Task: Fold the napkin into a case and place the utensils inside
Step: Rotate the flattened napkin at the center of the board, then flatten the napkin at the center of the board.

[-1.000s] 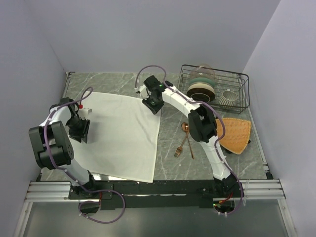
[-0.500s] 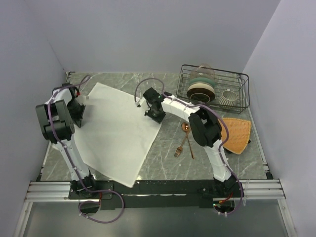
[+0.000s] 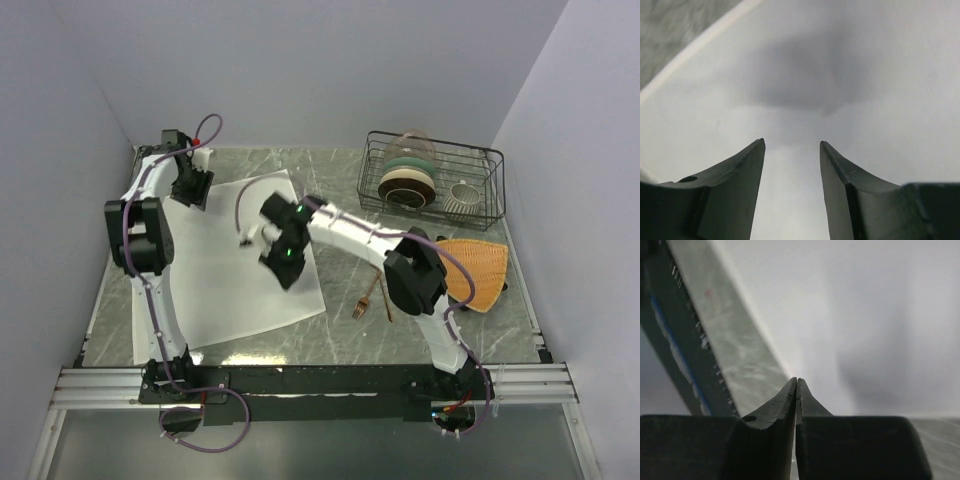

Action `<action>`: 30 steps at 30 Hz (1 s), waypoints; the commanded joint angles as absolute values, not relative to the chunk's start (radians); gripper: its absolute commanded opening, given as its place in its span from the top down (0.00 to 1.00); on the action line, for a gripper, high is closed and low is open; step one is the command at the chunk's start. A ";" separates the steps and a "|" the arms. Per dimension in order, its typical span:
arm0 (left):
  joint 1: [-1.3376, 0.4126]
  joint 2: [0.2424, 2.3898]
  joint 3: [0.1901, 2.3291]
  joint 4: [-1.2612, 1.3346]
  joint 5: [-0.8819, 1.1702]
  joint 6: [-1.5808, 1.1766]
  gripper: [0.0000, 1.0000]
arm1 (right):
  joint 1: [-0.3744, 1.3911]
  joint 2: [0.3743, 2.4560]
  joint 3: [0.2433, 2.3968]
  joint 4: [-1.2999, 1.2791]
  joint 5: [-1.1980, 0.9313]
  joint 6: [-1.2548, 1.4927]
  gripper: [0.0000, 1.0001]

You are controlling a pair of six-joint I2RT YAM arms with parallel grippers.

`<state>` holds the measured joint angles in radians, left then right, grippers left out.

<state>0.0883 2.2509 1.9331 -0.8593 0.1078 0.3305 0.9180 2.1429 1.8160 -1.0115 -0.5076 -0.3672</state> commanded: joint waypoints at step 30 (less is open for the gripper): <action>0.147 1.566 1.023 -0.861 0.348 0.425 0.48 | 0.735 1.999 1.531 -0.876 -0.409 -0.282 0.88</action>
